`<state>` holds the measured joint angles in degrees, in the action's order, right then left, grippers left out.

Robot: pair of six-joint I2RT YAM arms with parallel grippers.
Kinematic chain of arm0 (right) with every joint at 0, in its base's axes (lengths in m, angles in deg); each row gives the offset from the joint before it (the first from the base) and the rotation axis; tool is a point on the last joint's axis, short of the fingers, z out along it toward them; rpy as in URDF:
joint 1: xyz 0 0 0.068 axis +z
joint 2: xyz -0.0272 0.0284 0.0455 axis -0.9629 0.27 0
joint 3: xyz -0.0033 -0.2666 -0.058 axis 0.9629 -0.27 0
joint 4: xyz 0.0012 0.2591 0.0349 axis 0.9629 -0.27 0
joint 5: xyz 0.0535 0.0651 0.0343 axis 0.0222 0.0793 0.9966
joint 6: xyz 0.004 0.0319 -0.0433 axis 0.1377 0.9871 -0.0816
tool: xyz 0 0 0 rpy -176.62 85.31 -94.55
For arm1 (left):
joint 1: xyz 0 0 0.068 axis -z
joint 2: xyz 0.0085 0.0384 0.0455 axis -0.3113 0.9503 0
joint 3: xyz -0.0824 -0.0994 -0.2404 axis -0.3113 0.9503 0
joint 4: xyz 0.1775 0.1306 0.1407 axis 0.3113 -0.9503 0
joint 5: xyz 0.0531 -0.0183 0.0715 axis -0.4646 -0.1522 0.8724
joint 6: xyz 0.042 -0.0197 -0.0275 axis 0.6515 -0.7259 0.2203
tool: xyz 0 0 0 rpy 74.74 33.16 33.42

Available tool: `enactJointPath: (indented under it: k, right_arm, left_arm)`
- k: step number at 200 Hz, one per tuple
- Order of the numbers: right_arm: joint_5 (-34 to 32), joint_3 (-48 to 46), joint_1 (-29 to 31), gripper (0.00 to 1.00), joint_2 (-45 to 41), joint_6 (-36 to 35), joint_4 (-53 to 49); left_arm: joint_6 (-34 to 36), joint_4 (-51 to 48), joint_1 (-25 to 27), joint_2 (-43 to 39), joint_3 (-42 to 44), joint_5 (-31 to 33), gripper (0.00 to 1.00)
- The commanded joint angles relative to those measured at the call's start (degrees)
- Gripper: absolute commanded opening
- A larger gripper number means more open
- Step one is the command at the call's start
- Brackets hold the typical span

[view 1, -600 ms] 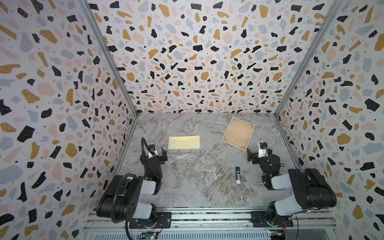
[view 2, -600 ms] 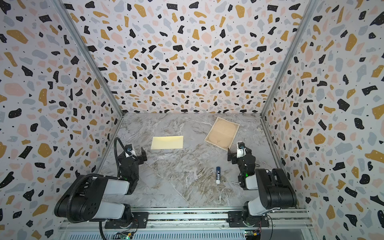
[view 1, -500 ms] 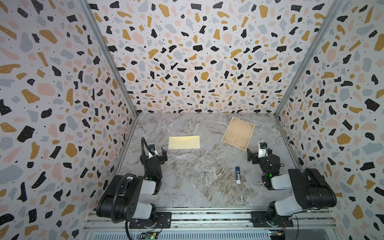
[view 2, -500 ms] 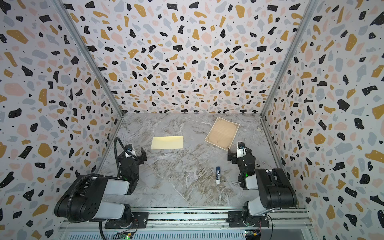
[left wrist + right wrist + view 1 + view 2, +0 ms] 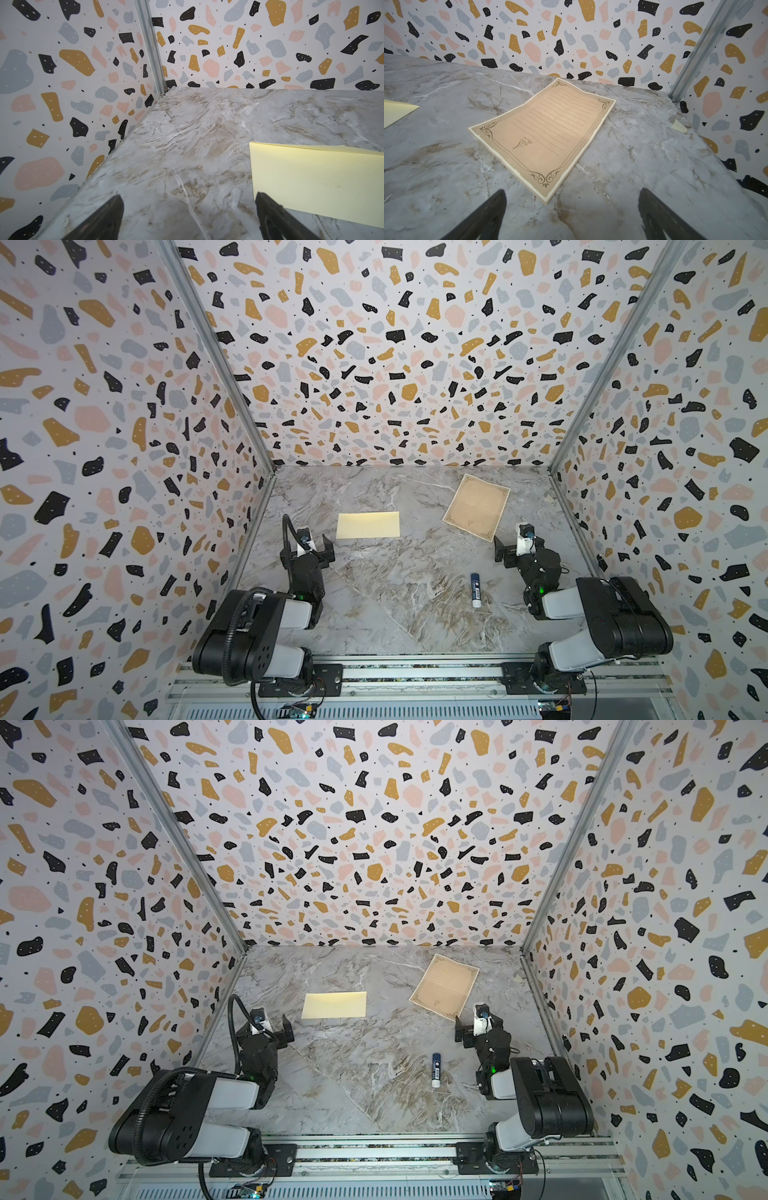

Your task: Place the letter into the envelope and seal it

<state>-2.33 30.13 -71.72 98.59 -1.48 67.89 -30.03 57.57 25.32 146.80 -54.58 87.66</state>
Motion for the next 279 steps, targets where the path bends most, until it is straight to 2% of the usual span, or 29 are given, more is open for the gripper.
enactJointPath:
  k: [1,125,159,189,213,237,258,279]
  right_arm:
    - [0.42,1.49,-0.22,0.99,-0.34,0.88,0.35]
    - [-0.93,1.15,0.02,0.99,-1.23,1.03,0.58]
    - [-0.42,7.07,0.24,0.99,-14.70,1.63,-18.89]
    - [2.92,12.54,1.13,0.99,-25.54,3.34,-32.57]
    - [6.69,17.11,2.80,0.99,-30.31,5.68,-41.51]
    - [10.90,21.16,6.66,0.99,-31.96,6.67,-48.12]
    - [9.58,24.78,11.41,0.99,-32.40,4.74,-53.85]
    - [6.73,28.27,12.21,0.99,-31.78,6.89,-57.89]
  left_arm:
    - [-0.17,1.97,-0.32,-0.82,-0.78,-0.01,1.00]
    - [-0.16,2.03,-0.32,-1.04,-0.54,-0.07,1.00]
    - [-0.39,1.81,-0.24,-2.25,-0.55,0.74,1.00]
    - [-1.74,-15.01,-0.07,-13.05,-5.40,3.21,1.00]
    - [-7.31,-27.58,0.09,-24.15,-8.73,2.00,1.00]
    - [-13.59,-36.55,0.20,-32.99,-12.62,-4.91,1.00]
    - [-16.96,-45.74,0.29,-35.66,-18.87,-11.55,1.00]
    - [-18.80,-51.85,0.29,-36.36,-24.03,-19.32,1.00]
